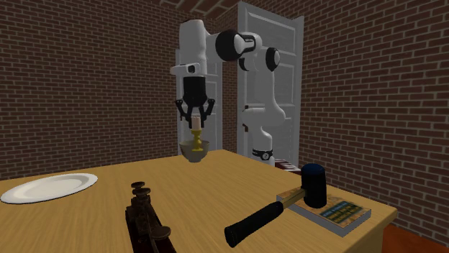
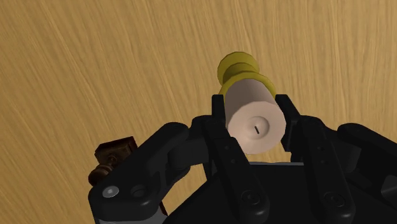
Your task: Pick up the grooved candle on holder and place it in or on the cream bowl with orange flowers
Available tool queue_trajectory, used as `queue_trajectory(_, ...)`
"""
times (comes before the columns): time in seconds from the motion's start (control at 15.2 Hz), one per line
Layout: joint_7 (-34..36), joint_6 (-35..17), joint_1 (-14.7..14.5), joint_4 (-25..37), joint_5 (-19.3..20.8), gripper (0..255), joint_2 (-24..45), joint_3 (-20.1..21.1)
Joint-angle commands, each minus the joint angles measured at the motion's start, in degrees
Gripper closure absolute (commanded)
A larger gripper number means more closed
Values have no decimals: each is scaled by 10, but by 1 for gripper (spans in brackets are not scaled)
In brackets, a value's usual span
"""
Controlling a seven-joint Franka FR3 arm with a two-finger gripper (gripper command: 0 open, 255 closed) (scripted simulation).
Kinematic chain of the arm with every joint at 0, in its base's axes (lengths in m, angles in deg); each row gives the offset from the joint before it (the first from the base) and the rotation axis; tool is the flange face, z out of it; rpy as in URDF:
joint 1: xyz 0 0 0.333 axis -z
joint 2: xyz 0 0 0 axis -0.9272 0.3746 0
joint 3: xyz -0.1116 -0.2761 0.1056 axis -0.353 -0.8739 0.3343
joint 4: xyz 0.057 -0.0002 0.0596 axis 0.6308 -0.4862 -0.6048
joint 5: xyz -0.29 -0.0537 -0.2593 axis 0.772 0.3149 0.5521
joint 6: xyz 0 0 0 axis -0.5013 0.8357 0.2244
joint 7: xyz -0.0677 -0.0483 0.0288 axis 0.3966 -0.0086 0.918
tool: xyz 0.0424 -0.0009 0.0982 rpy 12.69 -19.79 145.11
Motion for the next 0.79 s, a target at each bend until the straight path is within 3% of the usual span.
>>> queue_trajectory(0.0, 1, 17, 0, 15, 2, 255, -3, 0)
queue_trajectory(0.46, 2, 69, 0, 64, 3, 255, -5, -1)
queue_trajectory(0.73, -4, 64, 6, -5, 49, 255, -84, -10)
